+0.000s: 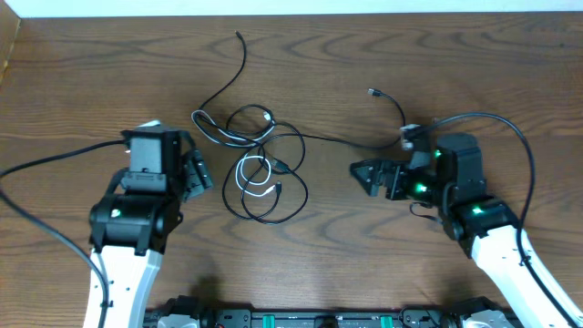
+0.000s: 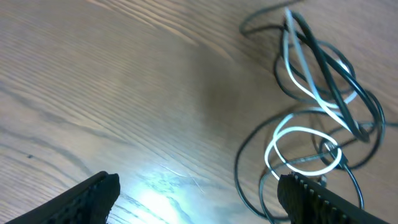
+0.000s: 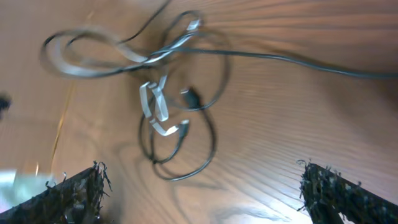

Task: Untangle cables
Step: 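Reach the right gripper forward into the loose cable pile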

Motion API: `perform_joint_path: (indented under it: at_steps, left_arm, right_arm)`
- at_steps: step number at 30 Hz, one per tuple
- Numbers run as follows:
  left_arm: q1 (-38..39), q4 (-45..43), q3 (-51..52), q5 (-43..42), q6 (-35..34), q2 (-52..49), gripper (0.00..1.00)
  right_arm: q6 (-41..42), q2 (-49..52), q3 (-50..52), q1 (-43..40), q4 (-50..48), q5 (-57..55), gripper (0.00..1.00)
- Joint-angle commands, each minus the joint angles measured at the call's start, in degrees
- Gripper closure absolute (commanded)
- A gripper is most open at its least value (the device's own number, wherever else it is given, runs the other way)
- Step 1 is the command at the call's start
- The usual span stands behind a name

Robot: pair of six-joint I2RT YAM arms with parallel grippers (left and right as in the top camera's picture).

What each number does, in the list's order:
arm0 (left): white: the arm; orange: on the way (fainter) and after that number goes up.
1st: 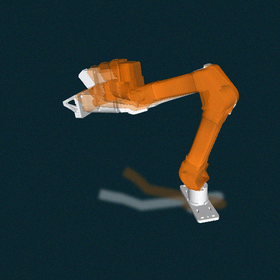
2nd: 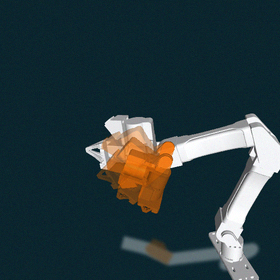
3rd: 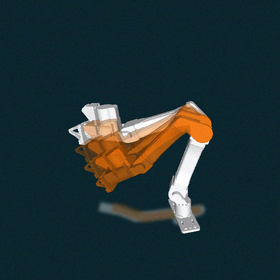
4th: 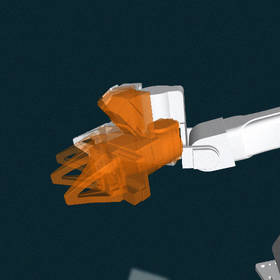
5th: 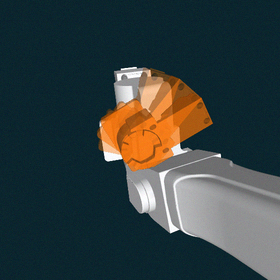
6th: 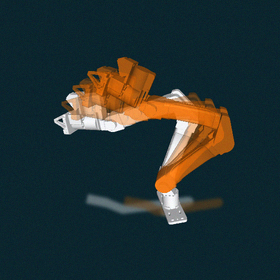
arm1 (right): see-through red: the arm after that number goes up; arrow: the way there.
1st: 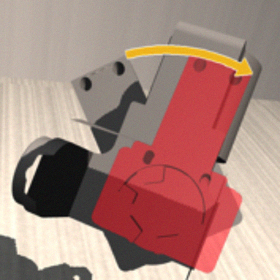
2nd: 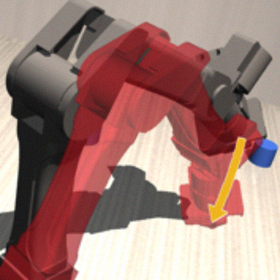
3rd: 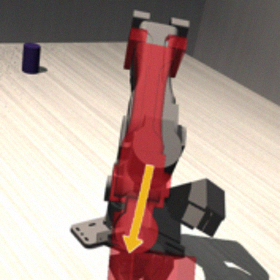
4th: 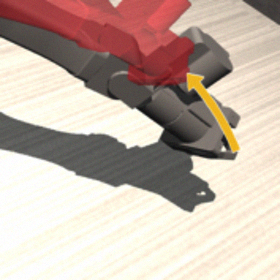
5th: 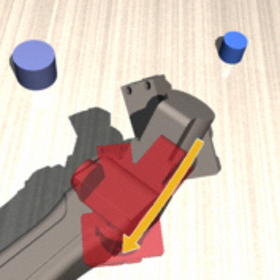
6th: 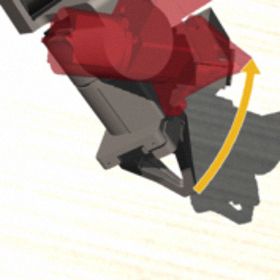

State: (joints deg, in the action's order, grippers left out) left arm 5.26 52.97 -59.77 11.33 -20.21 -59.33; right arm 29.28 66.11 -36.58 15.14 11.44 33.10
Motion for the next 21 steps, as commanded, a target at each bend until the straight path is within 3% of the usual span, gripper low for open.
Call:
perform_joint_path:
  at_steps: [1,8,10,15,21]
  left_arm:
    - [-3.6,-0.2,-0.2,1.2,2.4,1.8,0.14]
    - [-8.6,-1.0,-0.2,1.2,0.4,1.7,0.14]
    - [-8.9,-1.6,-0.2,1.2,0.5,1.7,0.14]
    - [-8.9,-2.1,-0.2,1.2,0.5,1.7,0.14]
    - [-8.9,-2.0,-0.2,1.2,0.5,1.7,0.14]
  right_arm:
    - [-7.9,-0.1,-0.4,5.2,-4.1,3.3,0.01]
    - [-10.6,-0.1,-0.4,12.2,-7.6,-7.2,0.01]
    - [-14.6,0.2,-0.4,14.6,-10.3,-10.3,0.01]
    - [-20.9,4.2,-0.4,17.3,-18.6,-11.9,0.01]
    - [-21.2,13.1,-0.5,17.9,-29.3,-11.2,0.01]
